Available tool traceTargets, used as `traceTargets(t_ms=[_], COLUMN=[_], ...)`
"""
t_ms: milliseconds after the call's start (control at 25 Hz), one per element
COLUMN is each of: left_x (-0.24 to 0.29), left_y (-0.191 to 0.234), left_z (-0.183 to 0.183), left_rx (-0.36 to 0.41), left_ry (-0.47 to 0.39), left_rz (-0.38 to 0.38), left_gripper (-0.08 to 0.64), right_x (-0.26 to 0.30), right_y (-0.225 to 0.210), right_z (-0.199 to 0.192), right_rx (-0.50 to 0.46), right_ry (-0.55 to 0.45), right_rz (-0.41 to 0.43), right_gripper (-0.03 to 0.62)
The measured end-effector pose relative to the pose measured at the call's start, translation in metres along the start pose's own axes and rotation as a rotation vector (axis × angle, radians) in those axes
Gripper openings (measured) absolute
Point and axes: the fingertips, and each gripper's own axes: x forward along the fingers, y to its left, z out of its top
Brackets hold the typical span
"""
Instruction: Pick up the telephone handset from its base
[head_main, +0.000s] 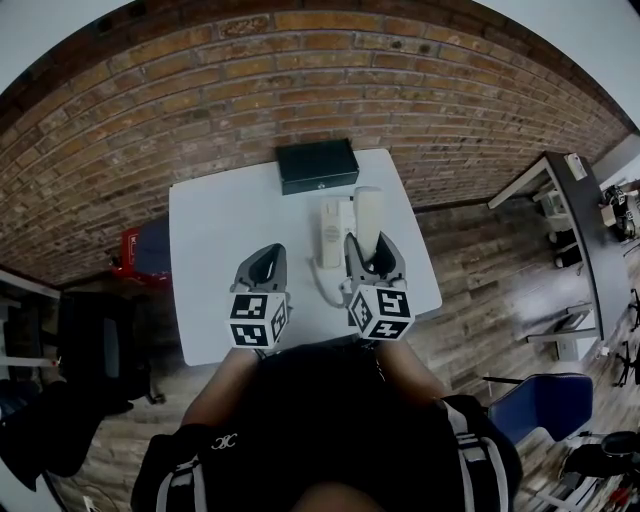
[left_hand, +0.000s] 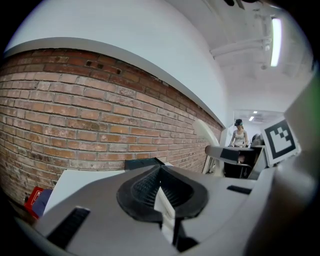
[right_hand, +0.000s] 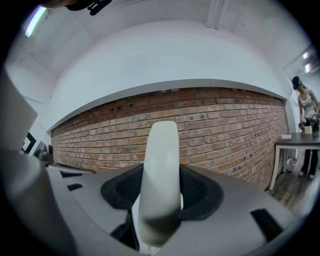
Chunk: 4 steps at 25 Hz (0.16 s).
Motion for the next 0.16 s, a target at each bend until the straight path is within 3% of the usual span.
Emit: traceTargets(t_ms=[160], left_x=[0.0008], left_y=[0.0043], left_z=[-0.0009], left_rx=[0.000], left_ry=[0.003], left_rz=[0.004], left_gripper=[0.002], right_x=[0.0037], right_y=[0.0003], right_z=[-0.0039], right_rx=[0.013], right_ry=[0.015], right_rz=[-0.003], right_gripper=[0.204])
